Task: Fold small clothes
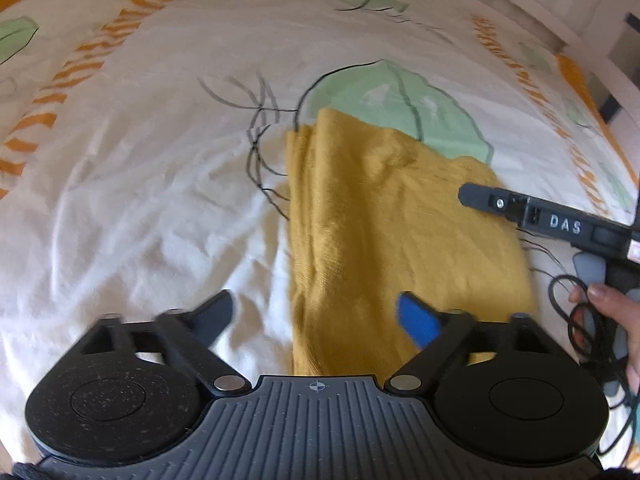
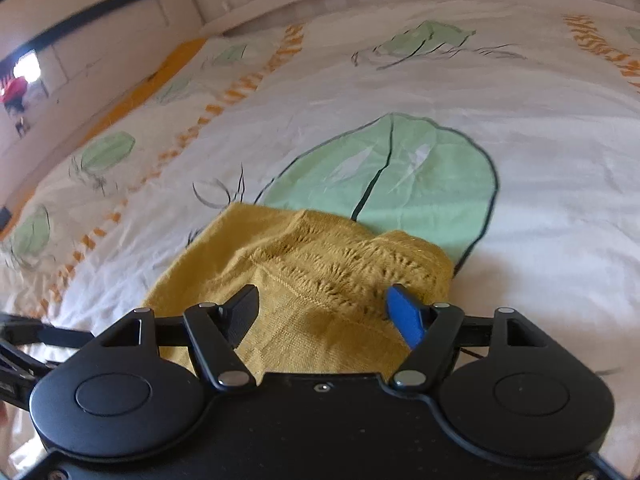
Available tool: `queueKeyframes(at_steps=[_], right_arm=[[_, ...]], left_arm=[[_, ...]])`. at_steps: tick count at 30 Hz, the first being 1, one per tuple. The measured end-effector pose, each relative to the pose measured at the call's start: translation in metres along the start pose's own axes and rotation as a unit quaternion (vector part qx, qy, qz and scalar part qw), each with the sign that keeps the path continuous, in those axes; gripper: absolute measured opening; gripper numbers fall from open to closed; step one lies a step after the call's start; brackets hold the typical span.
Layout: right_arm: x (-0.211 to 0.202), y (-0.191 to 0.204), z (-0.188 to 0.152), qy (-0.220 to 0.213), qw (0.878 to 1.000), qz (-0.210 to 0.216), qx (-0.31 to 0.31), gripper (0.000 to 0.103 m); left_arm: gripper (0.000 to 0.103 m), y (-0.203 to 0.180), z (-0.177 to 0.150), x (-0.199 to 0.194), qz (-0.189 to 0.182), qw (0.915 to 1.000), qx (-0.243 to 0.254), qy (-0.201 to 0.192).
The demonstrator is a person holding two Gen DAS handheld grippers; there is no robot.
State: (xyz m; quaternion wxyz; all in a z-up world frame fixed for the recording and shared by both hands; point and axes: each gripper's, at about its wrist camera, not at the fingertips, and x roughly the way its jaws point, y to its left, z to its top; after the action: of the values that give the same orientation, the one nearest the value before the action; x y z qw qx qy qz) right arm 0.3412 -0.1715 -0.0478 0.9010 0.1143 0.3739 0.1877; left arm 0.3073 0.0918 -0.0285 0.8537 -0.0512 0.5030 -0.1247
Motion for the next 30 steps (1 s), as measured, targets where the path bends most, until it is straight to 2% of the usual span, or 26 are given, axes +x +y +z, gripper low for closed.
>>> queueKeyframes(at_steps=[2,3,6,9,13,16,18,19,30], right_arm=[[-0.009,0.000,-0.002,-0.006,1.000,0.001,0.002,0.074],[-0.014,0.001,-0.004,-0.006,1.000,0.003,-0.002,0.074],[-0.026,0.005,-0.010,0.004,1.000,0.009,-0.017,0.074],[-0.039,0.006,-0.019,0.013,1.000,0.012,-0.023,0.074],[-0.051,0.003,-0.030,0.018,1.000,0.015,-0.015,0.074],[-0.054,-0.001,-0.035,0.019,1.000,0.012,-0.007,0.074],[-0.055,-0.004,-0.037,0.021,1.000,0.011,0.002,0.074],[-0.055,-0.006,-0.039,0.021,1.000,0.011,0.007,0.074],[-0.054,-0.020,-0.045,0.027,0.999,0.012,0.035,0.074]], left_arm=[[0.075,0.001,-0.004,-0.005,-0.013,0.9999,0.000,-0.006],[0.068,0.002,-0.007,-0.008,-0.017,0.9998,-0.001,-0.006],[0.053,0.002,-0.014,-0.013,-0.039,0.9992,0.002,0.001],[0.048,-0.006,-0.021,-0.017,-0.058,0.9982,0.013,0.003],[0.045,-0.012,-0.027,-0.009,-0.055,0.9977,0.032,0.021],[0.034,-0.014,-0.030,0.000,-0.046,0.9975,0.044,0.031],[0.011,-0.014,-0.031,0.001,-0.032,0.9977,0.051,0.030],[0.008,-0.014,-0.033,-0.001,-0.028,0.9978,0.051,0.029],[0.005,0.006,-0.046,-0.008,-0.037,0.9969,0.043,0.055]])
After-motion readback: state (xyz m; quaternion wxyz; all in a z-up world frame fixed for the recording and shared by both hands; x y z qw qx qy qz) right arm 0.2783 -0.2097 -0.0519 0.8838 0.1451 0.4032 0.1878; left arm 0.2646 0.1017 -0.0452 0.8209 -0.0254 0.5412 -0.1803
